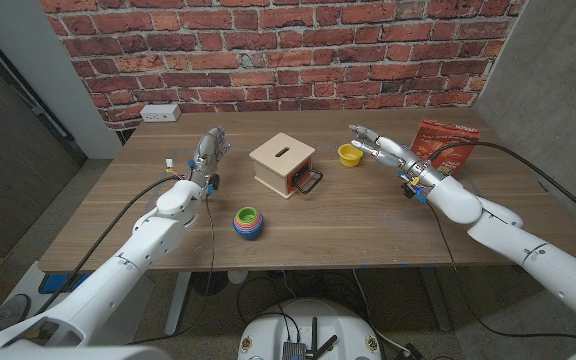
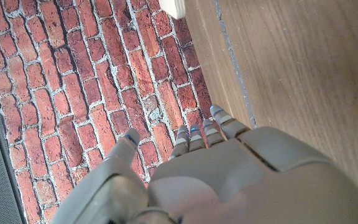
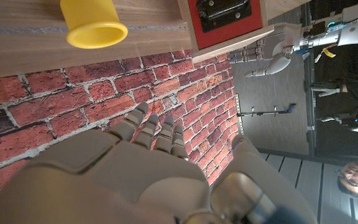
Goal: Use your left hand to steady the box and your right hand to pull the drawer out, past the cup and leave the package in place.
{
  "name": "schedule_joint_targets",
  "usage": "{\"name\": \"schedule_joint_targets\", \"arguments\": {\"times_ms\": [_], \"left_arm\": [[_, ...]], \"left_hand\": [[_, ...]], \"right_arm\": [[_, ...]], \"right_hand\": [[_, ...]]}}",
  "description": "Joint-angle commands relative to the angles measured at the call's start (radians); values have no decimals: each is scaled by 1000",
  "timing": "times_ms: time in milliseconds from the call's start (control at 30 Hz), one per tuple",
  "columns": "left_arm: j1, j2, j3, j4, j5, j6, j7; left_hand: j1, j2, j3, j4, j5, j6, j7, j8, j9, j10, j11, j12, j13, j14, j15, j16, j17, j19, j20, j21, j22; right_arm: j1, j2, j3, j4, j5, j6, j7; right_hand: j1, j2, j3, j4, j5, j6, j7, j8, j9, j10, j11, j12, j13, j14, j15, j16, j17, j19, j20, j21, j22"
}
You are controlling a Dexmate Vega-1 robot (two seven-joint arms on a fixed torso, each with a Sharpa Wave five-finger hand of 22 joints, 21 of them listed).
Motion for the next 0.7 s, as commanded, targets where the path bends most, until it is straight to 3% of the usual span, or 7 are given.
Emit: {"name": "schedule_joint_targets", "arguments": {"times_ms": [33,467,700], "left_arm": [[-1,-2,-2,-1,1,-5,5],[15,-1,-12,-8,-6,-11,12],[13,-6,-14,2,-12,-15,11]], "left_hand": [[3,34,3,-9,0,9,3,3,4,8,-1,3,5,9,0,7,3,11,-62,6,3],[1,36,5,-11,-1,10,4,2,4,11,1,2,5,12,1,6,3,13,-62,6,3],[0,37,6,-12,-1,11,5,2,4,11,2,1,6,12,3,6,3,13,-60,5,3]], "right_arm": [[35,-66,-30,-39,-174,-19,-16],[97,-92,-74,-51,-275,-3,8],[128,-101,-91,-54,-305,8,32]], "right_hand": [[25,-5,3,-19,-7,-10,-4,3,3,4,-11,-2,3,12,-47,7,-4,-14,3,1,1],[48,-6,12,-45,-16,-23,-11,4,4,-5,-24,-5,3,28,-46,10,-14,-22,12,5,2],[61,-6,16,-63,-24,-22,-2,8,5,9,-3,2,5,41,-37,14,-19,-24,13,8,2]]}}
